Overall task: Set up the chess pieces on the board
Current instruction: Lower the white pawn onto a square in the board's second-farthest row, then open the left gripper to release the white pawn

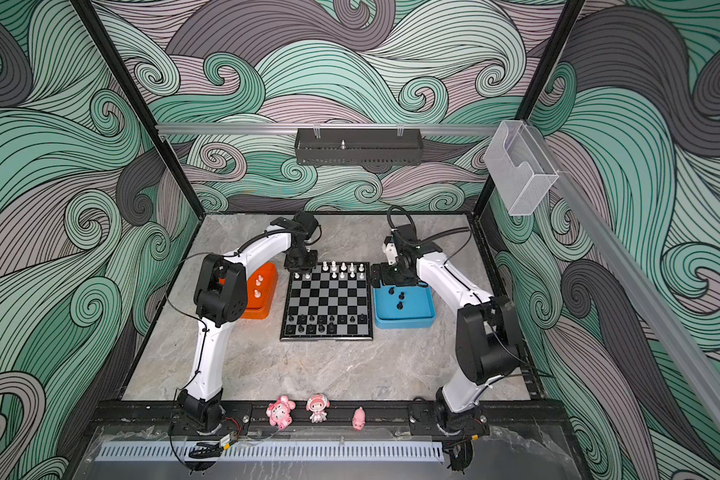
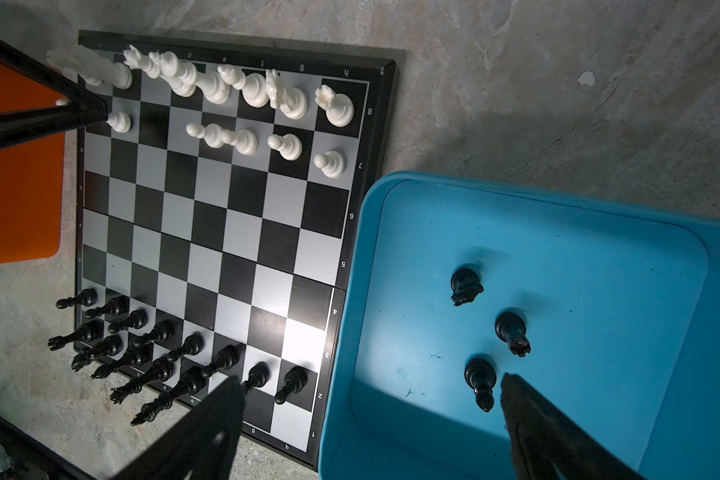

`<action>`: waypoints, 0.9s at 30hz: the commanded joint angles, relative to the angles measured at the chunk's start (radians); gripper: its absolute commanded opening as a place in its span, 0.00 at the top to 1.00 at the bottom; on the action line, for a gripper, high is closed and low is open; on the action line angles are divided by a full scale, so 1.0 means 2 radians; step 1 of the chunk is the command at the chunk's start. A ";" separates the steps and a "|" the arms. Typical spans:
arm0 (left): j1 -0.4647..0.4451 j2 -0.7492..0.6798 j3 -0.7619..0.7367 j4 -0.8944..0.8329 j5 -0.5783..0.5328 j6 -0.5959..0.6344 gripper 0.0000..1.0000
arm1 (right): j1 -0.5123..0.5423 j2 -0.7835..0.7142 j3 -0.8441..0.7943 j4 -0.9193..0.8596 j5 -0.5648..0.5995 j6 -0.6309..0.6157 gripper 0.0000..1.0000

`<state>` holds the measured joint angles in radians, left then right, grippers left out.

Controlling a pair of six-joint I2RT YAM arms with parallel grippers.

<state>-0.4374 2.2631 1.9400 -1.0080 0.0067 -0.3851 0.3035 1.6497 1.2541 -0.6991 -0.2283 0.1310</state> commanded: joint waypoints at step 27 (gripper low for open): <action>-0.003 0.016 -0.001 0.000 -0.014 -0.006 0.83 | -0.003 -0.008 -0.004 0.000 -0.006 -0.001 0.04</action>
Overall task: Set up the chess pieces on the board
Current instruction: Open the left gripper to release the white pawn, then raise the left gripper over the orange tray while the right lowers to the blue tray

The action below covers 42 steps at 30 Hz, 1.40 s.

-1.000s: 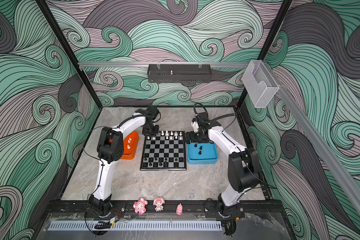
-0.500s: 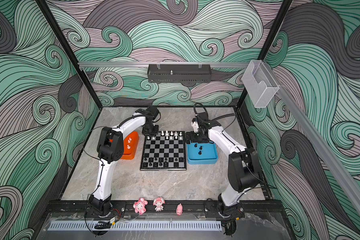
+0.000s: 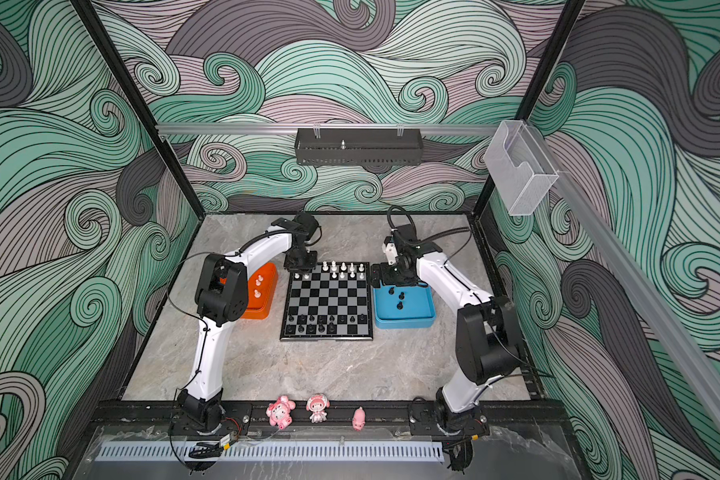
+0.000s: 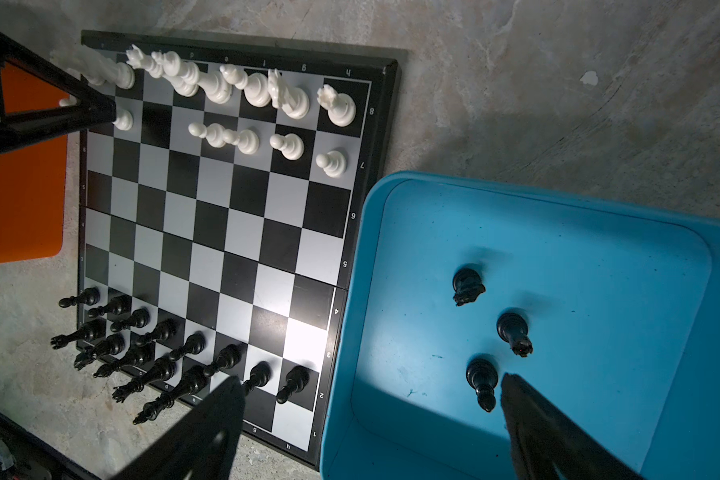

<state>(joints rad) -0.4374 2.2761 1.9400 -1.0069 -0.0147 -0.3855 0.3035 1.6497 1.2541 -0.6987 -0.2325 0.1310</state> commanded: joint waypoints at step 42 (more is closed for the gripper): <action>0.074 -0.284 -0.130 -0.010 -0.047 0.012 0.18 | -0.057 0.033 0.041 -0.092 0.067 0.041 0.02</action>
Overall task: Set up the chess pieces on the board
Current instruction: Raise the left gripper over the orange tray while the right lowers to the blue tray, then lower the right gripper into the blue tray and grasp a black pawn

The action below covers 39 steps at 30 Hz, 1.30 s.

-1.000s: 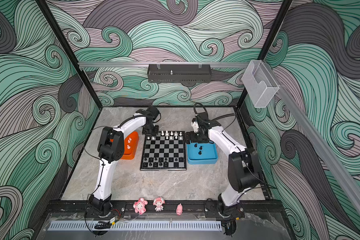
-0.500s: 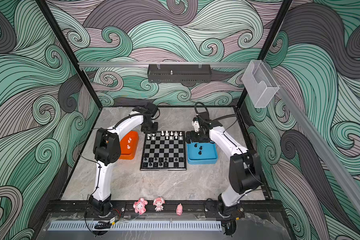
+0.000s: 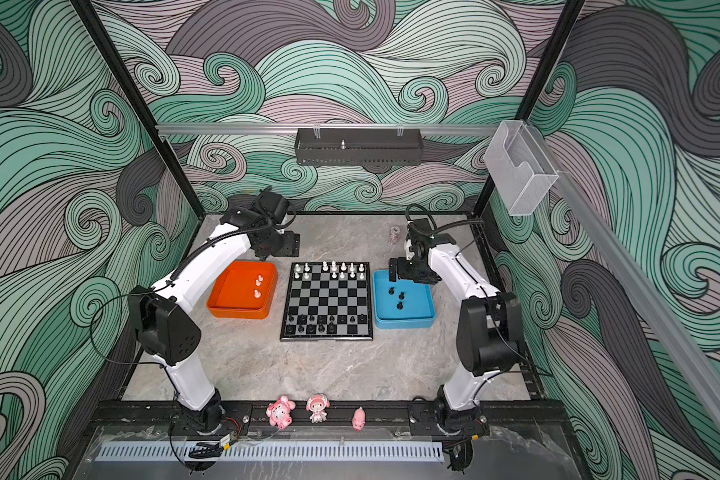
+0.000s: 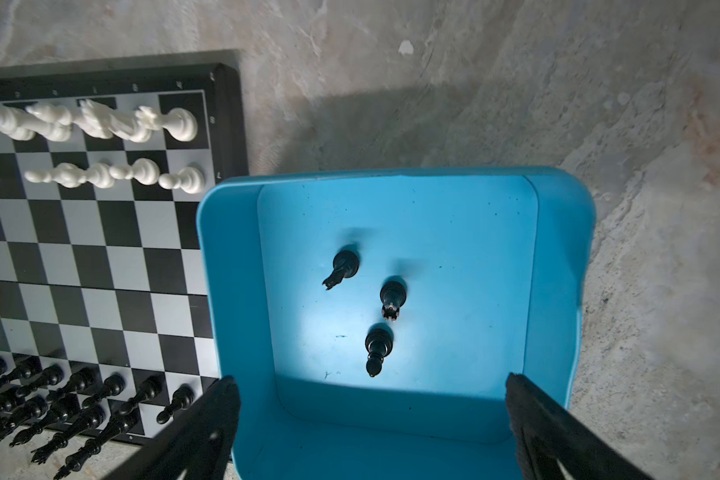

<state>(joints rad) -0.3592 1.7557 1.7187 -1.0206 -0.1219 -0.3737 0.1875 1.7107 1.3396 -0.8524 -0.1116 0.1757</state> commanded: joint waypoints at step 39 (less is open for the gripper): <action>0.152 -0.006 -0.102 0.047 0.043 0.035 0.18 | 0.001 0.093 -0.031 0.073 0.029 0.010 0.71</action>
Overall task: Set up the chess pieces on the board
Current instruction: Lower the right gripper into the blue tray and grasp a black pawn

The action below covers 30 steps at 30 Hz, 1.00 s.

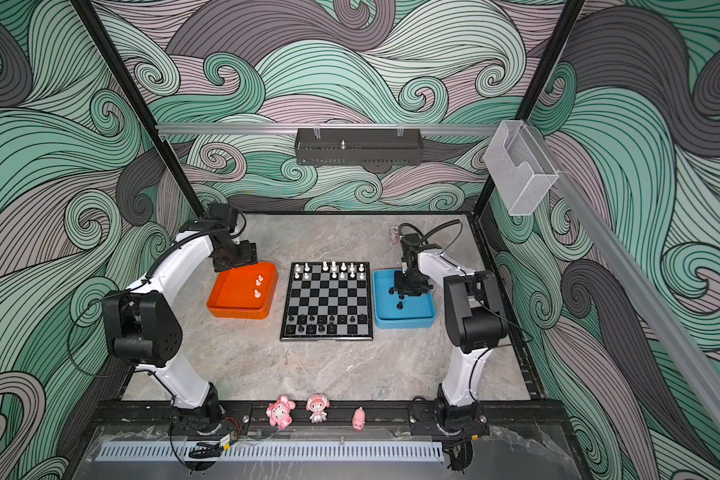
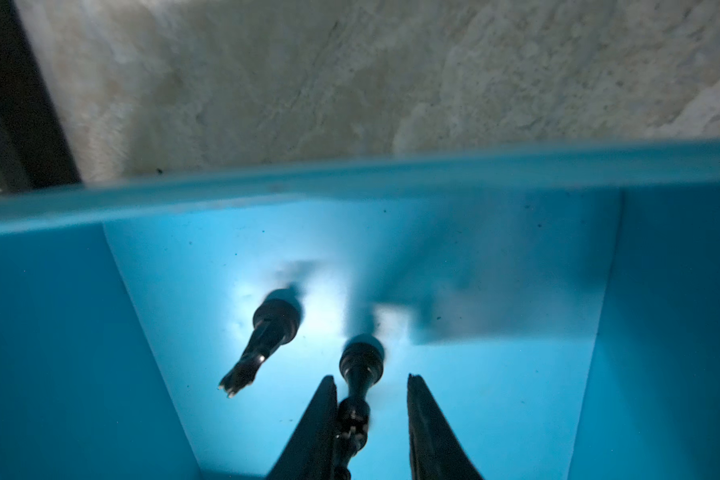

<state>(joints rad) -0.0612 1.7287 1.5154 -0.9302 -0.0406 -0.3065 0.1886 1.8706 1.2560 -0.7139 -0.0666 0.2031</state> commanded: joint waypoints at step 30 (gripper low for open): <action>0.004 0.017 -0.004 0.004 0.006 0.001 0.18 | 0.015 -0.017 0.034 -0.021 0.002 -0.015 0.85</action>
<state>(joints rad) -0.0612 1.7466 1.5078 -0.9207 -0.0391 -0.3065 0.2035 1.8896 1.2873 -0.7193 -0.0689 0.1894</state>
